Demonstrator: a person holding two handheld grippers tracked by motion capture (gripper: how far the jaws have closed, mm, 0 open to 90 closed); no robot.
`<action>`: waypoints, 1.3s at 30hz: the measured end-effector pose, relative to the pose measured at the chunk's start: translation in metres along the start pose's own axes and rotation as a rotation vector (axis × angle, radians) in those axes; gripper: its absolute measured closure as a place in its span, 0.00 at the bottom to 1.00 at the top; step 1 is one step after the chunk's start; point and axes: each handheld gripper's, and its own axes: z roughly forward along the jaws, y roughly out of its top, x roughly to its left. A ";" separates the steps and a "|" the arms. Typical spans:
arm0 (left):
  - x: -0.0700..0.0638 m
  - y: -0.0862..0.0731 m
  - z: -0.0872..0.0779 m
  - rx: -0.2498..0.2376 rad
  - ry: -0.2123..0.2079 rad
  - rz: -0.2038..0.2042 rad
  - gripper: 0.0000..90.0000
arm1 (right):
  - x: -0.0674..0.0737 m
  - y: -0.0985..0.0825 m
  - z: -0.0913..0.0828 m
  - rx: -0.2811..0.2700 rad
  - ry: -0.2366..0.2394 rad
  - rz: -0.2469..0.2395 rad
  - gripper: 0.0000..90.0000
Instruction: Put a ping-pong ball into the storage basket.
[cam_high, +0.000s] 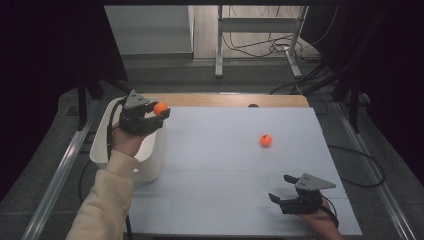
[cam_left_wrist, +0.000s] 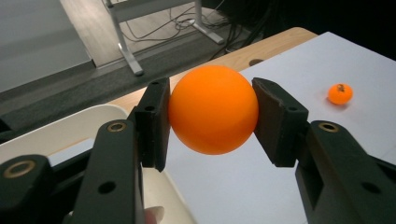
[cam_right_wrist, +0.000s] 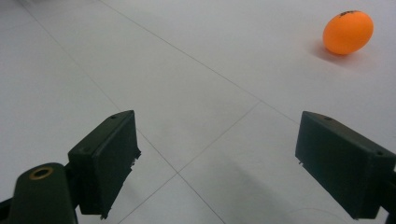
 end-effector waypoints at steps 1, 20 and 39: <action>0.002 0.000 0.000 0.001 0.003 -0.003 0.55 | 0.000 0.000 0.000 0.007 -0.004 -0.004 0.15; 0.029 -0.004 -0.001 0.022 0.077 -0.041 0.55 | 0.001 0.000 0.001 0.005 0.004 -0.010 0.15; 0.060 -0.008 -0.004 0.063 0.158 -0.083 0.55 | 0.002 0.000 0.000 0.018 -0.006 -0.016 0.15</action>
